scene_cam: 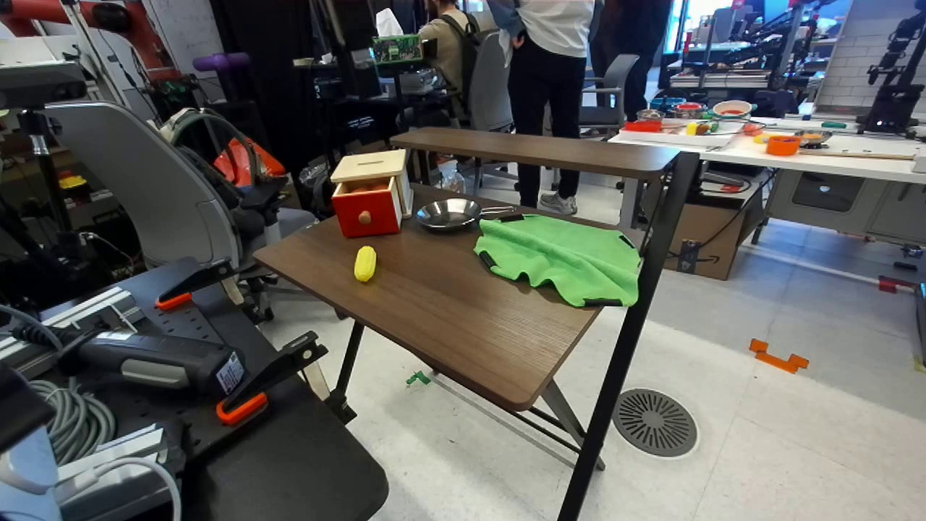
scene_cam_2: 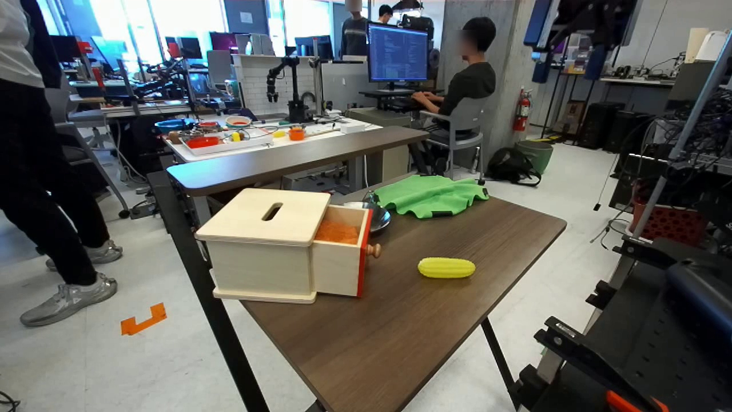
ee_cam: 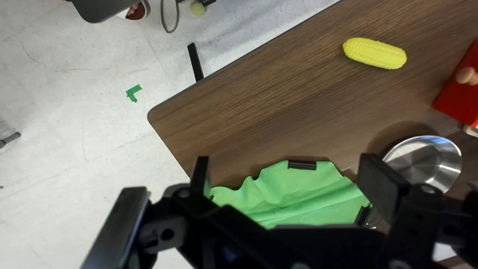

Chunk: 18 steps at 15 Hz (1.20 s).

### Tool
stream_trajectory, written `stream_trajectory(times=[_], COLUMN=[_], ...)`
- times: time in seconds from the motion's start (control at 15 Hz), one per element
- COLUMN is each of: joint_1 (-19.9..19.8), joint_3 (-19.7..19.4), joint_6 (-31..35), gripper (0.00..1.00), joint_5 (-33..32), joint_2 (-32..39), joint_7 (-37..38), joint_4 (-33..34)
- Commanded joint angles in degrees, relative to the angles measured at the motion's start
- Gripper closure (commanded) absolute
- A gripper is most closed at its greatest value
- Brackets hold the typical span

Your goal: Move the cloth forward

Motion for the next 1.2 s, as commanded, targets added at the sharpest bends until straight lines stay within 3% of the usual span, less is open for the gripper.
stream_trajectory(times=[0.0,0.27,0.6,0.87,1.13], joint_1=[0.8,0.9,-1.2,-3.5,-4.7], joint_3=[-2.0,-3.0,-1.1,0.6,1.1], joint_6=[1.7,4.8,8.0,7.4,5.5], gripper=[0.00,0.00,0.00,0.00,0.00], joint_5=[0.5,2.2,9.0,13.1,12.8], joint_2=[12.3,24.4,37.5,46.7,54.3], joint_7=[-2.8,-5.2,-12.0,-17.6,-20.9], joint_4=[10.7,21.9,34.7,45.1,54.5])
